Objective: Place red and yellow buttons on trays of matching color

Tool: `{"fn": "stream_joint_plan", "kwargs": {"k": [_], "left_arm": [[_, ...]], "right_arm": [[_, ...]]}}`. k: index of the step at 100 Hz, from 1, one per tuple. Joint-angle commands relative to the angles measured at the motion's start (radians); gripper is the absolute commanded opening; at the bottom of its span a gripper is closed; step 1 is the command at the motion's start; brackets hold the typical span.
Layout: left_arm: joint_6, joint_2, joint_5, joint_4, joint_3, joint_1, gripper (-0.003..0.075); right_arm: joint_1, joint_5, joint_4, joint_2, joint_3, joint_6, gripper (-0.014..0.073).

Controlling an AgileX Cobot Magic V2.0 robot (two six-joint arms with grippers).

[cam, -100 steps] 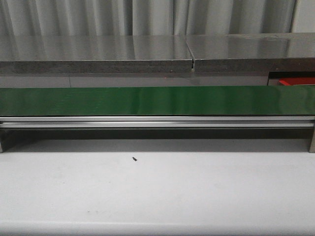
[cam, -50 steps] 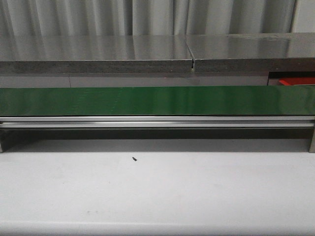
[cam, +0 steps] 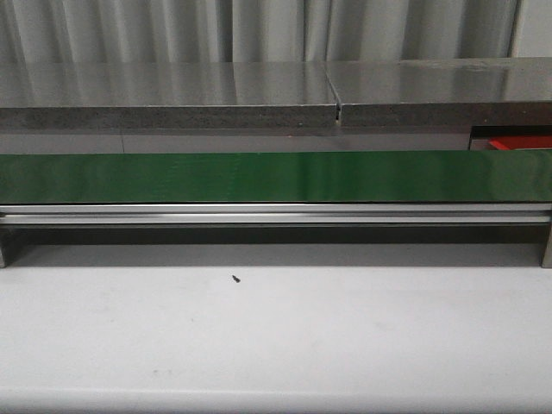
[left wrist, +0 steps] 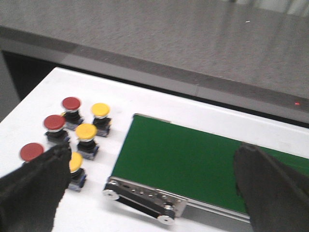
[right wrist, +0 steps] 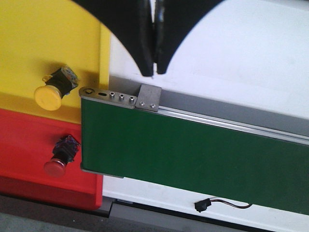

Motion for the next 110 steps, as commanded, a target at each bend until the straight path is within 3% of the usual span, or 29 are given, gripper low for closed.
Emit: {"fn": "stream_joint_plan", "kwargs": {"k": [1, 19, 37, 81, 110], "left_arm": [[-0.015, 0.111, -0.014, -0.032, -0.092, 0.083, 0.0647], [-0.015, 0.330, -0.014, -0.081, -0.164, 0.197, 0.0645], [-0.015, 0.527, -0.044, -0.102, -0.184, 0.240, 0.0641], [-0.015, 0.773, -0.149, -0.121, -0.186, 0.240, 0.0641], [-0.015, 0.900, -0.121, -0.129, -0.289, 0.240, 0.0641]], "right_arm": [[0.001, -0.062, 0.014, -0.001, -0.027, -0.005, -0.0069], [0.001, -0.062, 0.014, -0.001, -0.027, -0.005, -0.0069], [0.001, -0.062, 0.014, -0.001, -0.027, -0.005, -0.0069], [0.001, -0.062, 0.014, -0.001, -0.027, -0.005, -0.0069], [0.001, -0.062, 0.014, -0.001, -0.027, -0.005, -0.0069]]}}
